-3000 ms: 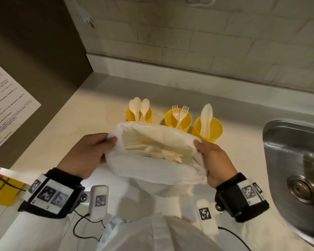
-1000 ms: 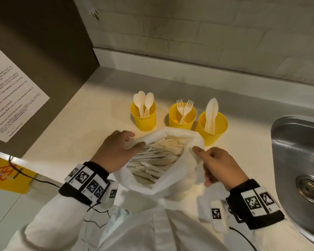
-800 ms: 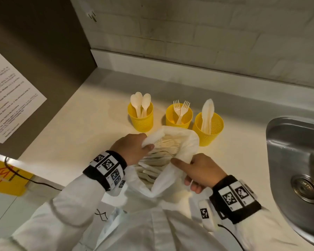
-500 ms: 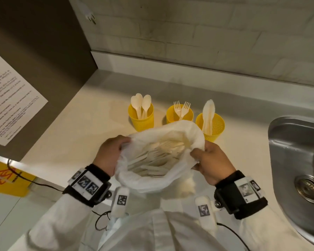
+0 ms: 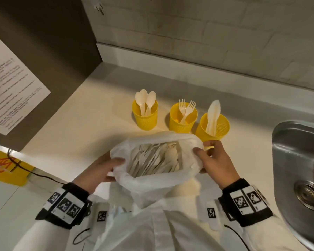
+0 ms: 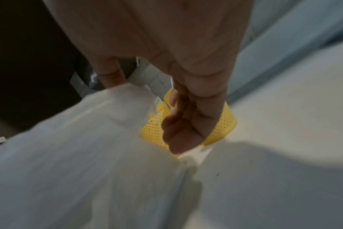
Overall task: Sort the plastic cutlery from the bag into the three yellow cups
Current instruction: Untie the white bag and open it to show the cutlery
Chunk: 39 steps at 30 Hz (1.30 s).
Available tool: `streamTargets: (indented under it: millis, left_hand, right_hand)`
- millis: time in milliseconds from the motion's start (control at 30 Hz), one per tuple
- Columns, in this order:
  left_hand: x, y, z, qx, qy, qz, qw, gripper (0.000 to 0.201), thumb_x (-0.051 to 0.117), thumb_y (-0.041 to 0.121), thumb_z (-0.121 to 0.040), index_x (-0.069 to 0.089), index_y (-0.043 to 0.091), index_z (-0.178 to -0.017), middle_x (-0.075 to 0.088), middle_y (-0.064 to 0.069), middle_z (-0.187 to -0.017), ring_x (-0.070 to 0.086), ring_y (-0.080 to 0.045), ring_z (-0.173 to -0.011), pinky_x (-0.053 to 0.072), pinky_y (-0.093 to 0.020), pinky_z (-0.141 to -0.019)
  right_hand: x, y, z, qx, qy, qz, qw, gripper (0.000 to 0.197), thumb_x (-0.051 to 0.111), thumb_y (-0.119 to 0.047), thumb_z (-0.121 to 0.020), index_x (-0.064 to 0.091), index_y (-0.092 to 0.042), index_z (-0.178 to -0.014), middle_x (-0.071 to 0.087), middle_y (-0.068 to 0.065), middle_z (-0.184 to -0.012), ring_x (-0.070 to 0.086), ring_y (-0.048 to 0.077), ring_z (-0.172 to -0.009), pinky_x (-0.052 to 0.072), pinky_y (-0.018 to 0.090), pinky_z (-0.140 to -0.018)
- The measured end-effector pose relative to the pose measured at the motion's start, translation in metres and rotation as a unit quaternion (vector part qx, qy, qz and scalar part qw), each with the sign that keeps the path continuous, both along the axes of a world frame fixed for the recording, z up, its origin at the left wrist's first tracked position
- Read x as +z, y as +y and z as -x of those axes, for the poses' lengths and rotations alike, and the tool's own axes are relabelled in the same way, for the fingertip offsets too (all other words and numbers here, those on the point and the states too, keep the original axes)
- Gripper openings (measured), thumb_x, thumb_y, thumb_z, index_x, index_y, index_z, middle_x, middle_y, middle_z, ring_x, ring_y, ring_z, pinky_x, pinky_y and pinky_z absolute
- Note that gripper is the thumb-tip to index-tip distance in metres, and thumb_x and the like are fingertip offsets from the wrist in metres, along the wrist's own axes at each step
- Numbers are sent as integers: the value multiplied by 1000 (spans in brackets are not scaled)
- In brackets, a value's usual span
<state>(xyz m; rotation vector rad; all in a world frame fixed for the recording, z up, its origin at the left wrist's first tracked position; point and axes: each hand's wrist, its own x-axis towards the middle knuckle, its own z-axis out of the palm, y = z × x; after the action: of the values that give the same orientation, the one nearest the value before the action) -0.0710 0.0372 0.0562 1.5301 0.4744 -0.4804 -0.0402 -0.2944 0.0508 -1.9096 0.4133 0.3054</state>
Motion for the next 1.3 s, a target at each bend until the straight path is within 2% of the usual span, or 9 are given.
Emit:
streamTargets:
  millis: [133,267,367,600,767,900,967,1100,1300]
  left_hand:
    - [1,10,6,-158,68,-105,979,42,84,46,-79,75,11,-100,69,-8,-77,59,-22,-64,51,-32,-61]
    - [0,1,7,-140,38,-42,989,38,92,19,-73,76,-1,-101,77,-21,-94,74,-30,-82,61,-31,-68]
    - [-6,-1,7,-96,12,-3,995,46,89,4,-67,71,-4,-108,75,-25,-102,74,-33,-95,62,-35,-79]
    - [-28,-8,14,-42,68,121,989,56,82,0,-55,65,-10,-107,62,-29,-105,64,-39,-101,59,-34,-84]
    - [-22,-9,7,10,57,28,998,54,52,-23,-85,62,8,-129,68,-26,-121,68,-42,-111,62,-43,-83]
    - [-6,2,-9,146,-34,-1,989,47,55,-7,-94,55,22,-130,67,-16,-121,66,-35,-110,59,-45,-84]
    - [-1,0,-19,53,-91,-135,985,46,70,17,-94,52,32,-134,62,-3,-128,63,-27,-117,53,-44,-97]
    - [-1,-28,-44,-136,-204,-371,896,62,78,28,-90,47,28,-144,58,3,-135,59,-18,-115,47,-34,-99]
    - [-6,-41,-60,-167,-216,-471,839,28,58,16,-102,62,21,-129,75,-6,-114,68,-25,-101,48,-31,-86]
  right_hand:
    - [21,1,16,104,165,-48,980,53,68,-49,-91,68,4,-97,74,20,-74,69,30,-58,58,37,-59]
    - [15,12,22,107,151,-156,970,17,67,-8,-95,70,4,-107,76,26,-91,75,42,-81,65,38,-67]
    - [3,14,16,17,103,-248,963,28,56,17,-91,67,6,-114,74,28,-109,73,43,-97,65,41,-74]
    - [-17,24,23,-46,111,-542,832,54,56,21,-66,75,0,-112,72,26,-111,74,37,-96,64,46,-77]
    - [-24,8,24,-94,124,-389,908,52,36,20,-76,58,0,-118,61,19,-101,61,36,-87,61,42,-64]
    - [-17,-6,26,-64,14,-211,975,37,56,-11,-82,56,-16,-118,61,14,-101,65,30,-89,61,43,-67]
    - [-15,-7,25,-7,-40,-107,993,45,69,-25,-83,53,-29,-125,64,7,-110,67,28,-95,61,44,-77]
    - [-13,5,10,67,-127,53,988,45,70,-35,-94,50,-28,-134,65,-4,-107,63,16,-91,51,30,-75]
    - [-9,13,-3,25,-169,111,979,14,56,-22,-103,61,-21,-90,61,-8,-80,53,4,-74,34,8,-59]
